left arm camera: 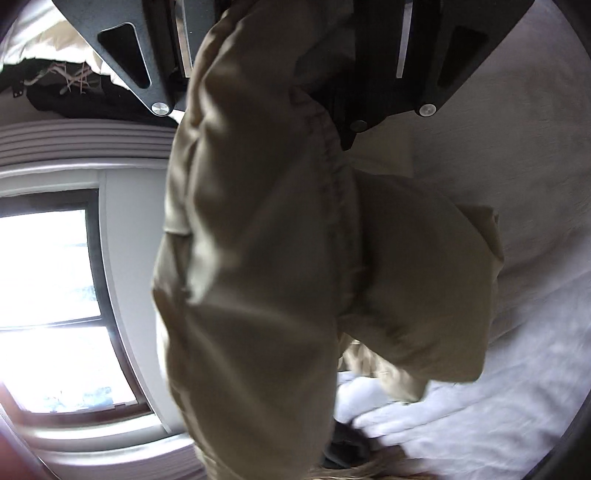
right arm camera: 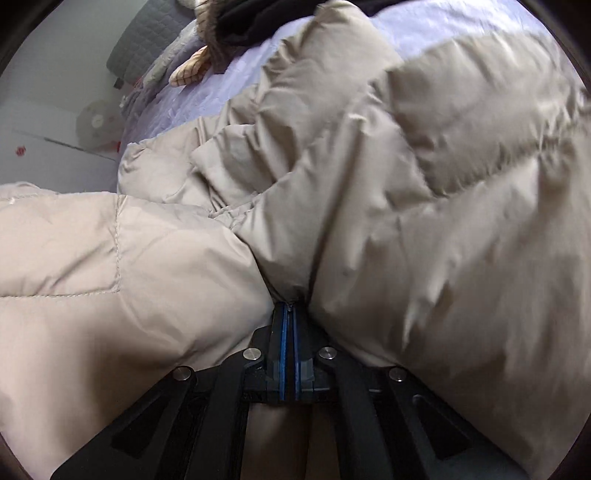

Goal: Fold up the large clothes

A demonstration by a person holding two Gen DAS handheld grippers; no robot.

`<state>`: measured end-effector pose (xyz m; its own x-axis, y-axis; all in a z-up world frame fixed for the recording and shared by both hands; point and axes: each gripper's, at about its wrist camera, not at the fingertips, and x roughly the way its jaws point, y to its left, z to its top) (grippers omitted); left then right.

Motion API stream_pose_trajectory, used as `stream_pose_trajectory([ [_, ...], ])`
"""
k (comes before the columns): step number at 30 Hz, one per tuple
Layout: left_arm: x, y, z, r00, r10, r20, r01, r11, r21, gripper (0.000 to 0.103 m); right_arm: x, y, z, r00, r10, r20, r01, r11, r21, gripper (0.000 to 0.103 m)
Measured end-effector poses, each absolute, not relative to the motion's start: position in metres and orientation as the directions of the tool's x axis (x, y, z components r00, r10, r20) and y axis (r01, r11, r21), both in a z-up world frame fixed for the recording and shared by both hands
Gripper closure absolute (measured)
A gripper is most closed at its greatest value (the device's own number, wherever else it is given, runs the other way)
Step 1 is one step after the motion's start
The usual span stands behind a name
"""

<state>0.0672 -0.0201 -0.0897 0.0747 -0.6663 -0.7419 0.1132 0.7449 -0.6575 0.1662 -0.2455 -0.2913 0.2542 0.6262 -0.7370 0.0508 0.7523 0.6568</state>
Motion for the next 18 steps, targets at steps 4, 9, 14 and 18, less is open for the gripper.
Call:
stream_pose_trajectory([
  [4, 0.076, -0.071, -0.081, 0.085, -0.611, -0.787, 0.101, 0.791, -0.603, 0.078, 0.17, -0.259, -0.305, 0.239, 0.695, -0.678, 0.094, 0.678, 0.729, 0.103],
  [9, 0.084, -0.108, -0.075, 0.102, -0.565, -0.819, 0.09, 0.825, -0.558, 0.078, 0.173, -0.279, -0.302, 0.189, 0.739, -0.647, 0.157, 0.628, 0.762, 0.101],
  [14, 0.072, -0.124, -0.079, 0.101, -0.511, -0.854, 0.077, 0.859, -0.505, 0.078, 0.133, -0.325, -0.27, 0.2, 0.747, -0.634, 0.117, 0.625, 0.772, 0.098],
  [18, 0.078, -0.16, -0.08, 0.086, -0.468, -0.88, 0.133, 0.88, -0.455, 0.077, 0.082, -0.37, -0.263, 0.224, 0.72, -0.657, 0.146, 0.642, 0.753, 0.098],
])
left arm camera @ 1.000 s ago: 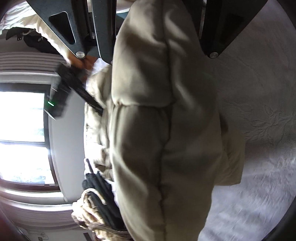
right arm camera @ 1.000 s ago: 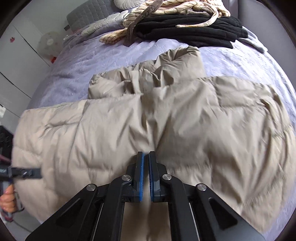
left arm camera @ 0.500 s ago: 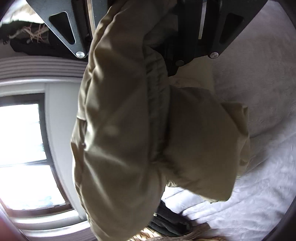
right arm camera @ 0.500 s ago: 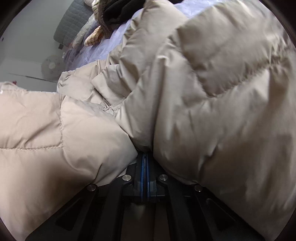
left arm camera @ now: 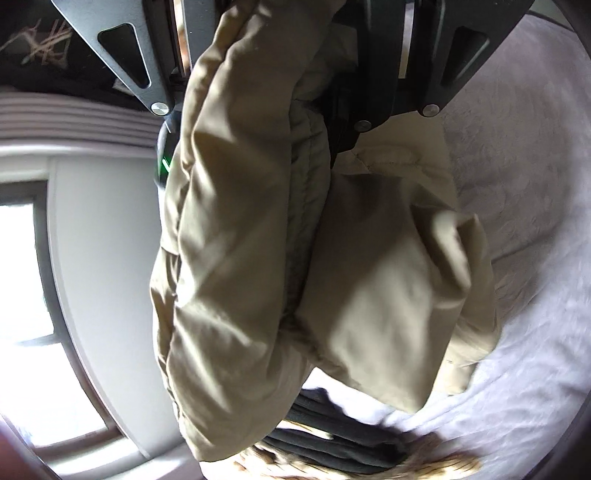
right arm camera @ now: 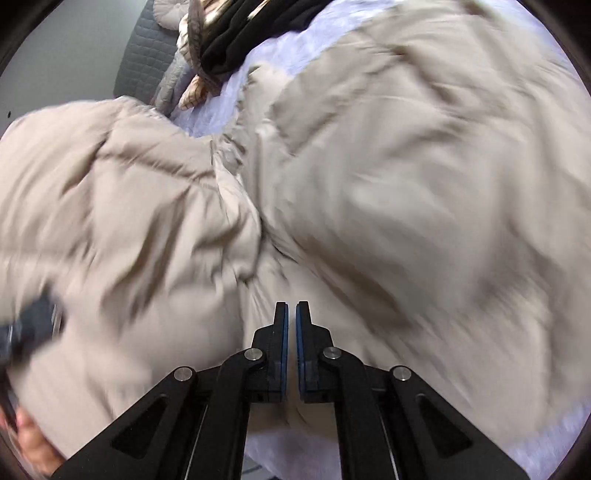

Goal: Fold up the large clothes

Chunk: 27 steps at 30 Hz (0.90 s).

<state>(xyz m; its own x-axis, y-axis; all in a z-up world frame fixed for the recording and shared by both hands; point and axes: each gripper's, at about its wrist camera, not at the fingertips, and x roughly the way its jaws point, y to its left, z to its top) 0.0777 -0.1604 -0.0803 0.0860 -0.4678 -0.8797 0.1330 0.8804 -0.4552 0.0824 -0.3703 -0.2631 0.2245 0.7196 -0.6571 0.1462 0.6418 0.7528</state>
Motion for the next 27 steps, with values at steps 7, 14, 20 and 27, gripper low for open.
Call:
stream_pose_trajectory([
  [7, 0.092, -0.254, -0.126, -0.047, -0.55, -0.834, 0.317, 0.784, -0.534, 0.025, 0.021, -0.433, -0.249, 0.307, 0.637, -0.707, 0.208, 0.68, 0.703, 0.098],
  [14, 0.118, -0.309, -0.172, -0.143, -0.586, -0.797, 0.339, 0.728, -0.596, 0.025, -0.007, -0.457, -0.219, 0.382, 0.6, -0.703, 0.145, 0.713, 0.687, 0.032],
  [20, 0.139, -0.341, -0.165, -0.135, -0.561, -0.817, 0.34, 0.748, -0.57, 0.025, 0.007, -0.442, -0.216, 0.426, 0.625, -0.654, 0.129, 0.673, 0.728, 0.032],
  [27, 0.118, -0.331, -0.102, 0.229, -0.465, -0.855, 0.513, 0.804, -0.3, 0.025, 0.045, -0.439, -0.224, 0.458, 0.465, -0.758, 0.252, 0.75, 0.612, 0.091],
])
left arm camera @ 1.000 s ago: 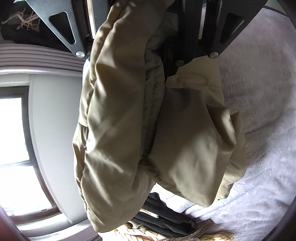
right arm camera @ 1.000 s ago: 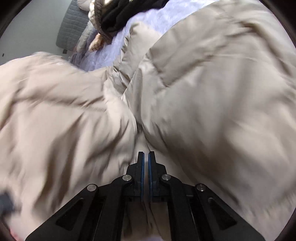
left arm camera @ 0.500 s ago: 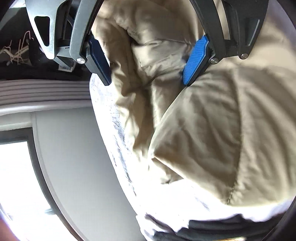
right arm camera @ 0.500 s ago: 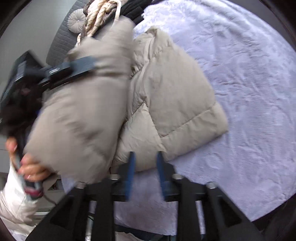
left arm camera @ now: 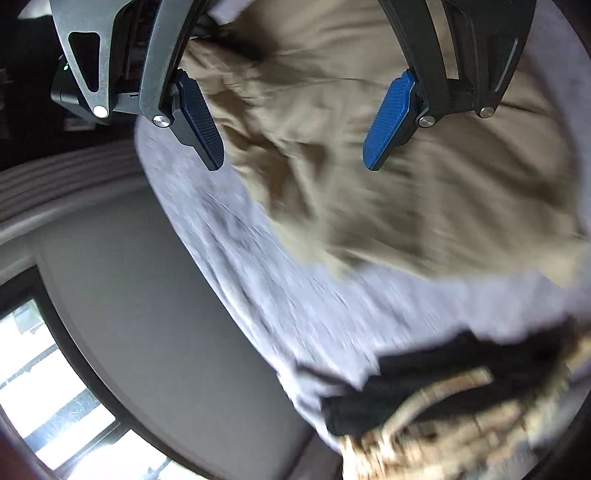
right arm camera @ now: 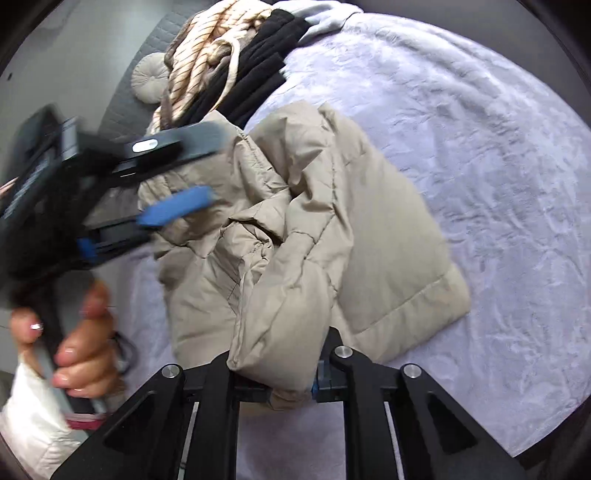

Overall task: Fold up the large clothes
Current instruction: 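Fold the held jacket edge over with the right tool while the left tool presses it flat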

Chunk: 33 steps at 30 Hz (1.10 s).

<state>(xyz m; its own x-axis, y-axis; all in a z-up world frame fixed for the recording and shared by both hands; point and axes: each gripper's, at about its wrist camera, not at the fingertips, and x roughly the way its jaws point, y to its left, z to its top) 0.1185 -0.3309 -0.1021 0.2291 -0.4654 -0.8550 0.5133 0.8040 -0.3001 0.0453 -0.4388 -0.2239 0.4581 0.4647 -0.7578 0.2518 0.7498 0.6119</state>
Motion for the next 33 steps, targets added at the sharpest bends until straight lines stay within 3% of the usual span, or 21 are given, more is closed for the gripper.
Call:
stream_pose_trajectory([
  [3, 0.138, -0.288, -0.104, 0.379, -0.348, -0.858, 0.473, 0.869, -0.143, 0.025, 0.029, -0.457, -0.233, 0.432, 0.439, -0.788, 0.272, 0.769, 0.578, 0.091],
  [6, 0.167, -0.261, -0.122, 0.396, -0.236, -0.887, 0.401, 0.914, -0.065, 0.025, 0.021, -0.473, -0.252, 0.404, 0.449, -0.797, 0.333, 0.739, 0.585, 0.091],
  [12, 0.172, -0.318, -0.186, 0.385, -0.156, -0.91, 0.411, 0.912, 0.018, 0.025, 0.013, -0.484, -0.261, 0.395, 0.412, -0.821, 0.365, 0.75, 0.552, 0.091],
  [18, 0.167, -0.375, -0.197, 0.373, -0.13, -0.919, 0.451, 0.89, 0.057, 0.025, 0.006, -0.515, -0.28, 0.384, 0.429, -0.818, 0.44, 0.694, 0.57, 0.09],
  [23, 0.168, -0.379, -0.196, 0.367, -0.117, -0.923, 0.442, 0.895, 0.063, 0.025, -0.008, -0.539, -0.25, 0.414, 0.381, -0.827, 0.447, 0.706, 0.549, 0.086],
  [27, 0.169, -0.377, -0.197, 0.367, -0.113, -0.923, 0.438, 0.897, 0.064, 0.025, -0.016, -0.545, -0.21, 0.507, 0.251, -0.824, 0.386, 0.789, 0.478, 0.085],
  [30, 0.169, -0.377, -0.197, 0.371, -0.106, -0.923, 0.436, 0.897, 0.072, 0.025, 0.007, -0.535, -0.196, 0.531, 0.281, -0.799, 0.288, 0.827, 0.482, 0.085],
  [33, 0.168, -0.377, -0.196, 0.372, -0.101, -0.923, 0.432, 0.899, 0.076, 0.025, 0.028, -0.515, -0.207, 0.468, 0.293, -0.833, 0.24, 0.865, 0.44, 0.085],
])
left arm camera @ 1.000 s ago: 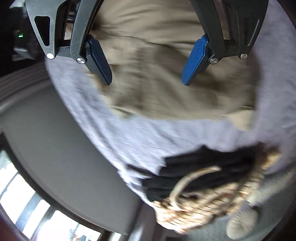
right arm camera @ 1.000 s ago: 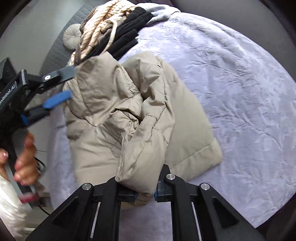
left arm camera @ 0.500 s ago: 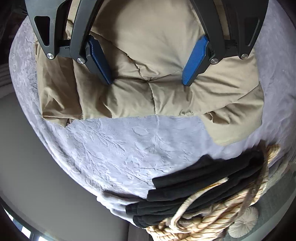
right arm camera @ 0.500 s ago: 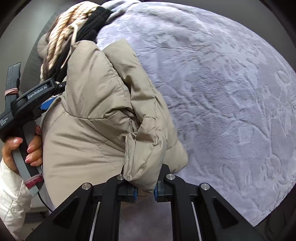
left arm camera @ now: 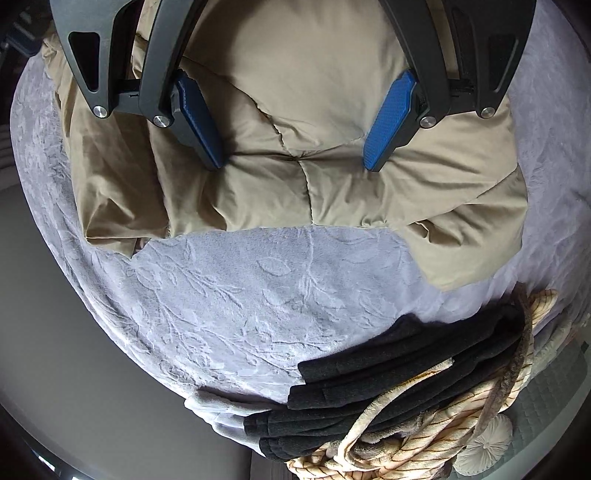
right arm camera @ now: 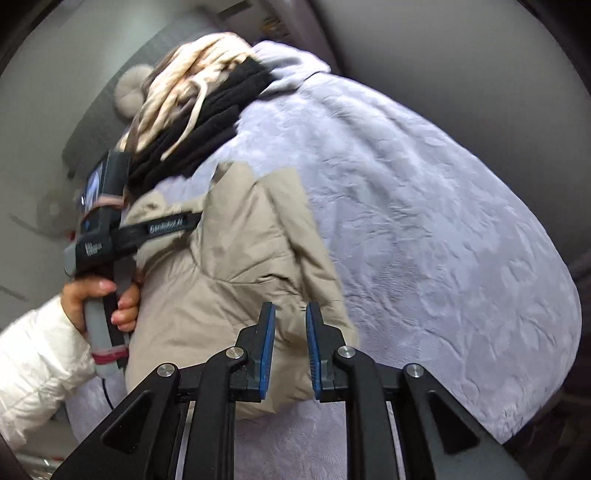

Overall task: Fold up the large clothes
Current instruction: 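Fold the held jacket edge over with the right tool while the left tool presses it flat, then open both tools and release the beige jacket bundle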

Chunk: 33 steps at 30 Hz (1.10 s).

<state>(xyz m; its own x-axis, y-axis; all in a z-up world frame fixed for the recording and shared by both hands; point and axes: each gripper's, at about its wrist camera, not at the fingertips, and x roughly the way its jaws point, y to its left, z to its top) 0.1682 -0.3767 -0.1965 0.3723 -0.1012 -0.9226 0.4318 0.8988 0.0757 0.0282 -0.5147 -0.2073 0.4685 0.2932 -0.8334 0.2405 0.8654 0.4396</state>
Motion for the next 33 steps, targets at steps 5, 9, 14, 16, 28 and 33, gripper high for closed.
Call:
stream_pose_trajectory([
  [5, 0.166, -0.372, -0.191, 0.37, -0.108, -0.923, 0.422, 0.904, 0.063, 0.023, 0.029, -0.505, -0.256, 0.335, 0.308, -0.89, 0.267, 0.875, 0.403, 0.087],
  [9, 0.161, -0.371, -0.183, 0.372, -0.104, -0.922, 0.424, 0.903, 0.069, 0.023, 0.031, -0.5, -0.271, 0.311, 0.319, -0.895, 0.249, 0.882, 0.401, 0.087],
  [14, 0.151, -0.364, -0.165, 0.366, -0.103, -0.925, 0.41, 0.91, 0.061, 0.023, 0.038, -0.501, -0.287, 0.285, 0.346, -0.894, 0.254, 0.872, 0.419, 0.088],
  [16, 0.143, -0.357, -0.153, 0.37, -0.104, -0.923, 0.4, 0.915, 0.057, 0.023, 0.04, -0.502, -0.291, 0.278, 0.354, -0.893, 0.262, 0.866, 0.425, 0.088],
  [28, 0.067, -0.264, -0.145, 0.308, -0.078, -0.948, 0.247, 0.969, 0.0, 0.023, 0.053, -0.5, -0.284, 0.247, 0.35, -0.904, 0.236, 0.883, 0.406, 0.088],
  [33, 0.049, -0.247, -0.159, 0.278, -0.086, -0.957, 0.203, 0.979, -0.029, 0.023, 0.05, -0.499, -0.266, 0.232, 0.364, -0.902, 0.217, 0.885, 0.413, 0.084],
])
